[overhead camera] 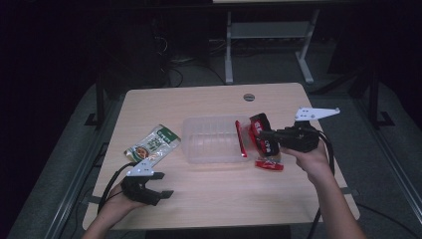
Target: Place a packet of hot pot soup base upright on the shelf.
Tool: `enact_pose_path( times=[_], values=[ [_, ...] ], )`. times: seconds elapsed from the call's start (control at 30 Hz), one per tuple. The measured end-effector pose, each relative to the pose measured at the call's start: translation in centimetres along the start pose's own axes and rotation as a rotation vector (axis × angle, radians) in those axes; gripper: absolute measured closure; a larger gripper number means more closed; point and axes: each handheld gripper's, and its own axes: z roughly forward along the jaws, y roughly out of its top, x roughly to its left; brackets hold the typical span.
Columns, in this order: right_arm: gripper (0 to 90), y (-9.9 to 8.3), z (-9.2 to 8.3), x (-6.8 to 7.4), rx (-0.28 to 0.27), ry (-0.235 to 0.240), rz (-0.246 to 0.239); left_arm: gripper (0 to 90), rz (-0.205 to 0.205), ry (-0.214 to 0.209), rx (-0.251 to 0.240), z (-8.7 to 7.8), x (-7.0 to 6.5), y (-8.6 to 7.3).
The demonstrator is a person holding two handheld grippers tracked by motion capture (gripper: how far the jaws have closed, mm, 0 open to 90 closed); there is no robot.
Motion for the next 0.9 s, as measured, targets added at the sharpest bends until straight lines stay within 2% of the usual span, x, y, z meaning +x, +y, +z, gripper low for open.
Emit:
enact_pose_path(
  times=[0.27,0.4,0.6,0.9],
  values=[
    [90.0,1.0,1.0,-1.0,-0.006,-0.047,0.007,25.7,0.012,0.002,-0.001,-0.1,0.2,-0.1],
    [90.0,0.9,1.1,-1.4,-0.002,-0.069,0.015,25.7,0.006,0.007,-0.008,-0.2,0.3,-0.1],
    [89.9,0.1,1.3,-1.9,0.014,-0.079,0.031,25.7,-0.004,0.009,-0.014,-0.2,0.5,-0.2],
    [89.8,-0.4,2.1,-2.1,0.042,-0.082,0.041,25.6,0.008,0.002,-0.008,0.0,0.5,-0.1]
  ],
)
